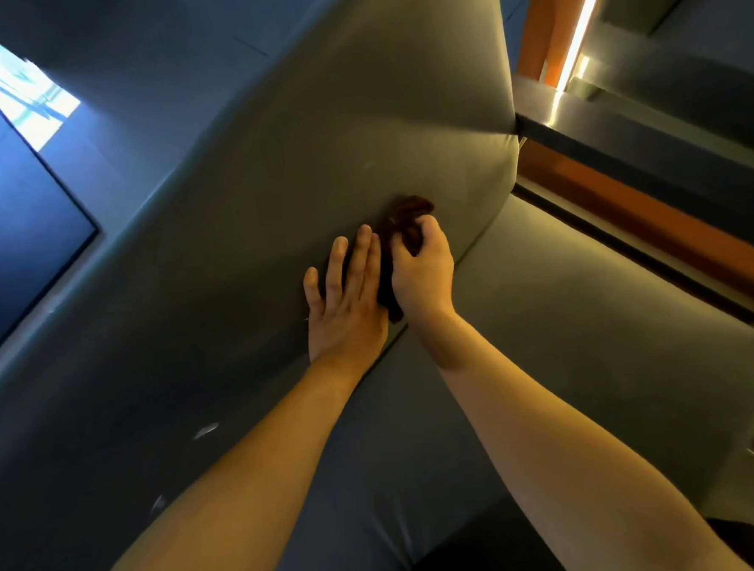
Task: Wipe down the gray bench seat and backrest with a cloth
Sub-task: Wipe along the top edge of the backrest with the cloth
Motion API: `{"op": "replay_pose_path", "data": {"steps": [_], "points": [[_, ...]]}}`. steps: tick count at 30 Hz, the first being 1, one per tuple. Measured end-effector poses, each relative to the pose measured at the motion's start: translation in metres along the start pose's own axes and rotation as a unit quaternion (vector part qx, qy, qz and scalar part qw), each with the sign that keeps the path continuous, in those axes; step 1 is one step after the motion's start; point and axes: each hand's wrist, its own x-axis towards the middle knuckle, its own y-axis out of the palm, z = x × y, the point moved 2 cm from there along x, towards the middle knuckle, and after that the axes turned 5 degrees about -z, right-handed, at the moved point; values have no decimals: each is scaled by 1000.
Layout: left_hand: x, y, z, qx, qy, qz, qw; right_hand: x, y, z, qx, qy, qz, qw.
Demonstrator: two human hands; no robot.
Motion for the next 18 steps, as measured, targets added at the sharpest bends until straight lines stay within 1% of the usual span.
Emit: {"op": "replay_pose_path", "data": {"steps": [2, 4, 7, 10, 13, 18], "points": [[-1, 3, 1, 3, -1, -22, 1000, 17, -5, -12, -5, 87, -36, 996], [-2, 4, 0, 6, 1, -32, 999, 27, -10, -21, 12, 173, -41, 984], [-1, 3, 0, 3, 5, -31, 999, 30, -11, -23, 23, 218, -46, 975], [-1, 0, 0, -13, 5, -1, 1000, 26, -8, -17, 43, 239, -63, 968], [0, -7, -1, -22, 4, 24, 999, 15, -3, -7, 80, 240, -37, 967], [-2, -24, 0, -29, 14, 33, 999, -1, 1, 20, 48, 173, -22, 984]]}}
